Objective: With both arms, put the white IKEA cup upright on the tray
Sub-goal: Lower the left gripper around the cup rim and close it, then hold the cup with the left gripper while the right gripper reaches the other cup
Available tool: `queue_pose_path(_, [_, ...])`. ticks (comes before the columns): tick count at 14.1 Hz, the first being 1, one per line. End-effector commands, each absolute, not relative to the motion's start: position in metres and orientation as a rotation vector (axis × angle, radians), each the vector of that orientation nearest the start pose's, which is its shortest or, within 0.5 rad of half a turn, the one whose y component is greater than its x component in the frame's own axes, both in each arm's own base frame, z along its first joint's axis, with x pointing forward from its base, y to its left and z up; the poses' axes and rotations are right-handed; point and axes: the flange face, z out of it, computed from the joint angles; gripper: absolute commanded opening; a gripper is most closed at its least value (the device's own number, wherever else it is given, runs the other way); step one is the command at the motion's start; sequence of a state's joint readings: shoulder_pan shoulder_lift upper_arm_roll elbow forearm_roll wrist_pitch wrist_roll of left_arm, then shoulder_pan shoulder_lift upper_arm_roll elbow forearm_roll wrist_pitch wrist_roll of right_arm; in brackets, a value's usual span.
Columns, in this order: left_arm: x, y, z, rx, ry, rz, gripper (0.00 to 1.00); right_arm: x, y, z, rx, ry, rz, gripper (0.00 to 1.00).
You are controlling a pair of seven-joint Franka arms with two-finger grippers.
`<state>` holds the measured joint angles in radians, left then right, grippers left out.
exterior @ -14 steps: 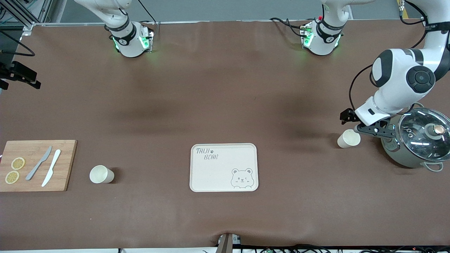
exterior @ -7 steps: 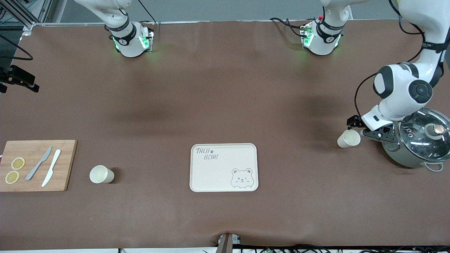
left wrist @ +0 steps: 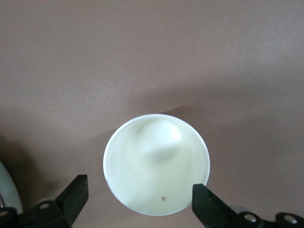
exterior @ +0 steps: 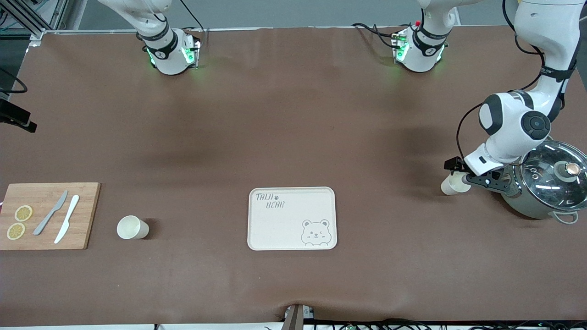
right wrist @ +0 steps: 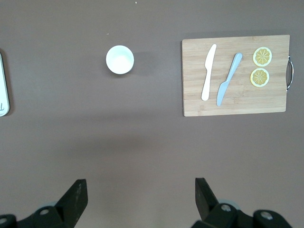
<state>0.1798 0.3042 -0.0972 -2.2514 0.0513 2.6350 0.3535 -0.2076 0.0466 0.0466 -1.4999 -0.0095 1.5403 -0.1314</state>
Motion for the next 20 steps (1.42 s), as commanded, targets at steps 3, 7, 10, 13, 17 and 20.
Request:
queue_pose_path(3, [0.551,0.049,0.234,-3.063,0.525,-0.149,1.00,0.556,-0.091,0.629,-3.120,0.059,0.080,1.00])
queue_pose_path(7, [0.550,0.081,0.241,-3.042,0.574,-0.160,1.00,0.558,-0.089,0.621,-3.116,0.056,0.111,1.00])
queue_pose_path(10, [0.553,0.086,0.244,-3.036,0.579,-0.172,1.00,0.568,-0.094,0.612,-3.115,0.067,0.089,1.00])
queue_pose_path(13, [0.558,0.086,0.249,-3.034,0.576,-0.184,1.00,0.601,-0.098,0.560,-3.103,0.059,0.119,1.00])
queue_pose_path(17, [0.567,0.085,0.252,-3.028,0.581,-0.205,1.00,0.640,-0.097,0.504,-3.108,0.033,0.057,1.00])
queue_pose_path(20, [0.570,0.087,0.255,-3.025,0.577,-0.216,1.00,0.654,-0.095,0.476,-3.114,0.012,0.073,1.00])
